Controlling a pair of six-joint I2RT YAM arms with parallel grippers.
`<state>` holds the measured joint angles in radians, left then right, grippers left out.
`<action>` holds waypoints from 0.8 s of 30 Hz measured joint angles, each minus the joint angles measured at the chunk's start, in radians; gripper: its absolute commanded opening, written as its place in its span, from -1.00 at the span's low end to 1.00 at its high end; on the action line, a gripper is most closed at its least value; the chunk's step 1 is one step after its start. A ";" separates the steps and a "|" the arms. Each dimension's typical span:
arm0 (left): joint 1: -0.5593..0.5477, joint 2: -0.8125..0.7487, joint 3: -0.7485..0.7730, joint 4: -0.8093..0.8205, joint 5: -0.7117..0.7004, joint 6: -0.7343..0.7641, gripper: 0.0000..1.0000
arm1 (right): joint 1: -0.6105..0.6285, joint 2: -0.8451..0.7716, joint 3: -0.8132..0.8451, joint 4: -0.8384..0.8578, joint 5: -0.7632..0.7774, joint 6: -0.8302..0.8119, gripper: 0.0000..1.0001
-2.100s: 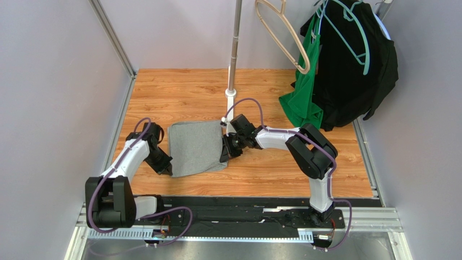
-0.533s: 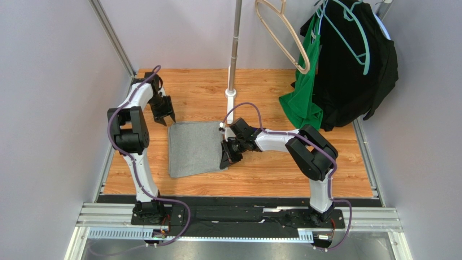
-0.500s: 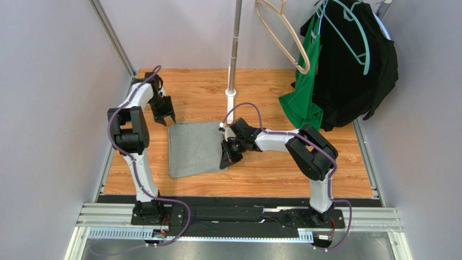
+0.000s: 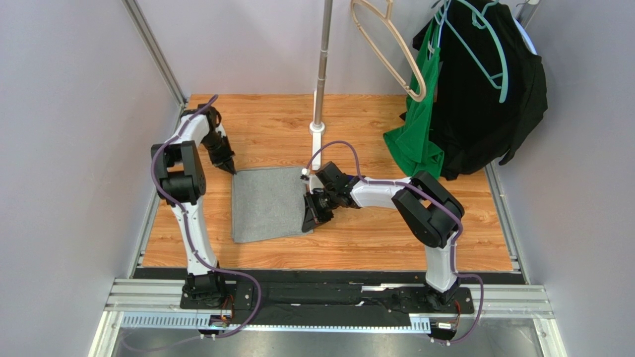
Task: Fold the napkin into a case and place the utensils inside
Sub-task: Smooth out the lower triangle-folded napkin at the center of the board.
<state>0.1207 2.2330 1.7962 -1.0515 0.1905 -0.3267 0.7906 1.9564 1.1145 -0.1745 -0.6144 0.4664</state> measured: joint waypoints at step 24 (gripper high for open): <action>0.111 -0.050 0.051 -0.062 0.063 -0.027 -0.60 | 0.003 0.000 0.068 -0.105 0.074 -0.047 -0.63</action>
<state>0.2314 2.1826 1.8477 -1.1133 0.2539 -0.3534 0.7933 1.9564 1.1828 -0.2794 -0.5407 0.4194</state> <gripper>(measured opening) 0.244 0.070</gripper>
